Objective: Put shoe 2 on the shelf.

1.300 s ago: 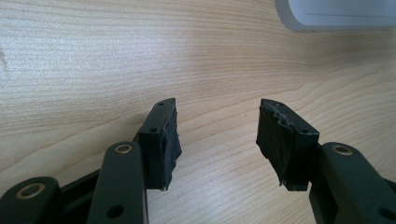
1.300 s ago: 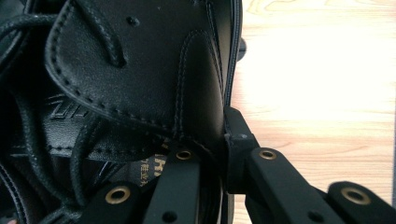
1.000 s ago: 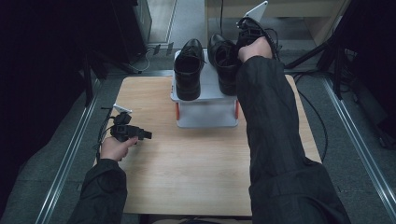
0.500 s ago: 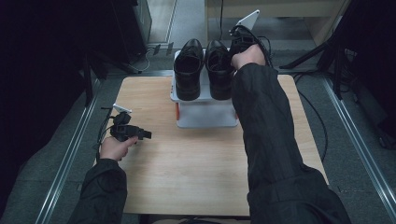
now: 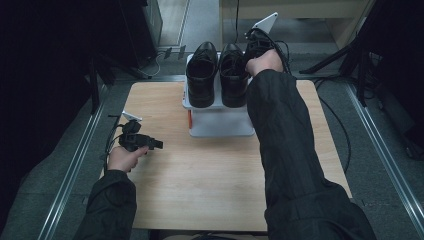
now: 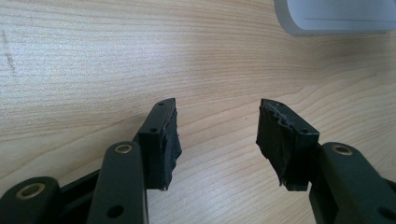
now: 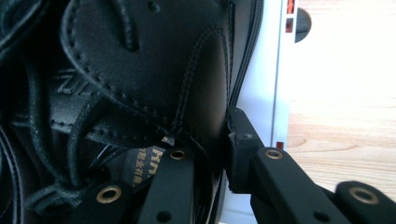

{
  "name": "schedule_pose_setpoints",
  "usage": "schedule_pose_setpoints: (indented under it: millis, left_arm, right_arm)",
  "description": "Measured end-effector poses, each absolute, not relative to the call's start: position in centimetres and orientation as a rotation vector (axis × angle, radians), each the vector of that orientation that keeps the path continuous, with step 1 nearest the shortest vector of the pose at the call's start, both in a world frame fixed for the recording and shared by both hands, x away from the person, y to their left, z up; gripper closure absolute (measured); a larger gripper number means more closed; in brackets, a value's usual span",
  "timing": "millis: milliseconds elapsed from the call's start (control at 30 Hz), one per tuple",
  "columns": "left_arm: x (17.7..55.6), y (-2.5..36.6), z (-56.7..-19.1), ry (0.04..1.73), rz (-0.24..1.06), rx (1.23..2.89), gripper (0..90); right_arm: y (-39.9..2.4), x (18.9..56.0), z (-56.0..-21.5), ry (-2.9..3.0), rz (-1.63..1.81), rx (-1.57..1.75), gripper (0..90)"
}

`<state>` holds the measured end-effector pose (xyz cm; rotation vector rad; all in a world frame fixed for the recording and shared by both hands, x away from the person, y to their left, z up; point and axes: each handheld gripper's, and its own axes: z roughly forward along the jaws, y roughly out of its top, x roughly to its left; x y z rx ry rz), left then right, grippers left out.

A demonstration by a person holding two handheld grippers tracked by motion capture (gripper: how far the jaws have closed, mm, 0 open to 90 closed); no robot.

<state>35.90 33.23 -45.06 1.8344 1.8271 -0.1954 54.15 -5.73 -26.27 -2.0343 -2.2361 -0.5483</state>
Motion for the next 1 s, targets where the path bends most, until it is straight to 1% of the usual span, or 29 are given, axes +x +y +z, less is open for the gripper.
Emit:
schedule_pose_setpoints:
  millis: [200,367,733,1000]
  left_arm:
    - [35.92,33.15,-45.06,1.826,-0.191,1.836,47.6]
    - [35.94,33.09,-45.04,1.824,-0.191,1.835,47.6]
    - [35.98,33.12,-45.09,1.823,-0.189,1.840,47.6]
    - [35.99,33.11,-45.08,1.819,-0.186,1.845,47.6]
  right_arm:
    - [-5.76,54.15,-26.41,-2.236,-0.557,-2.031,80.7]
    - [-5.65,54.01,-26.35,-2.233,-0.573,-2.010,77.3]
    - [-5.48,53.93,-26.50,-2.187,-0.581,-2.017,77.3]
    - [-5.14,53.79,-26.61,-2.222,-0.590,-1.995,74.3]
